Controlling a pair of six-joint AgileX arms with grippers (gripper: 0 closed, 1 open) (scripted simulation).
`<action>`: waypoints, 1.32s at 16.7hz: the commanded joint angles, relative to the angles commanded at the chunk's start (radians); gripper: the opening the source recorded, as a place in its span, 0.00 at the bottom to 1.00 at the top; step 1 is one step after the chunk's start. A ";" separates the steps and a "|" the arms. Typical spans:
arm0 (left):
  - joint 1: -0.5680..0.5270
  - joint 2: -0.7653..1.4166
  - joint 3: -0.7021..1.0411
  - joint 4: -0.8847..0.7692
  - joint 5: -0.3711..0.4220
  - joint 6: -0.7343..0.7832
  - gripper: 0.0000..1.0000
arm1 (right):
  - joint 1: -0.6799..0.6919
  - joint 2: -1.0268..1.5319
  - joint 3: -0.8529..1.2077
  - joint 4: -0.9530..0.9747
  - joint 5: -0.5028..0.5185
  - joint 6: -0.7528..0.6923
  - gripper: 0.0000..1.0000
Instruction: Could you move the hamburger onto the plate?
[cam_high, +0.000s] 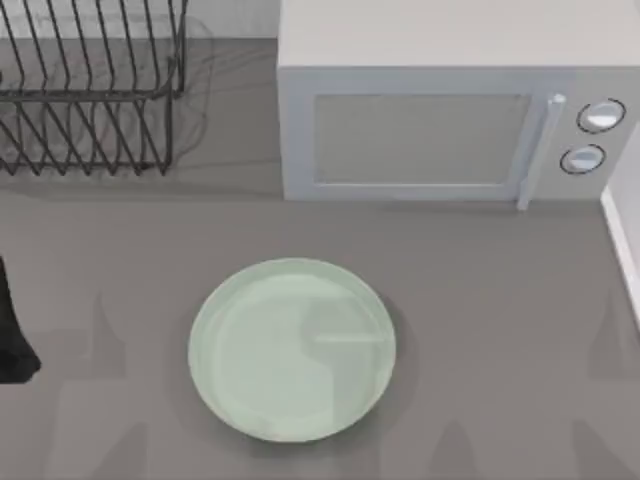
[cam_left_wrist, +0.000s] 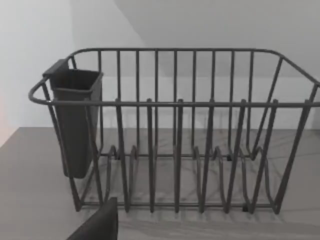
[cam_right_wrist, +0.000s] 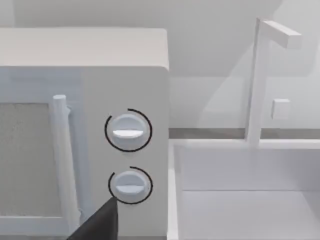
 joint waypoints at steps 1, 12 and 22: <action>0.000 0.000 0.000 0.000 0.000 0.000 1.00 | 0.000 0.000 0.000 0.000 0.000 0.000 1.00; 0.067 0.582 0.403 -0.346 0.002 0.309 1.00 | 0.000 0.000 0.000 0.000 0.000 0.000 1.00; 0.160 1.498 0.949 -0.845 -0.003 0.751 1.00 | 0.000 0.000 0.000 0.000 0.000 0.000 1.00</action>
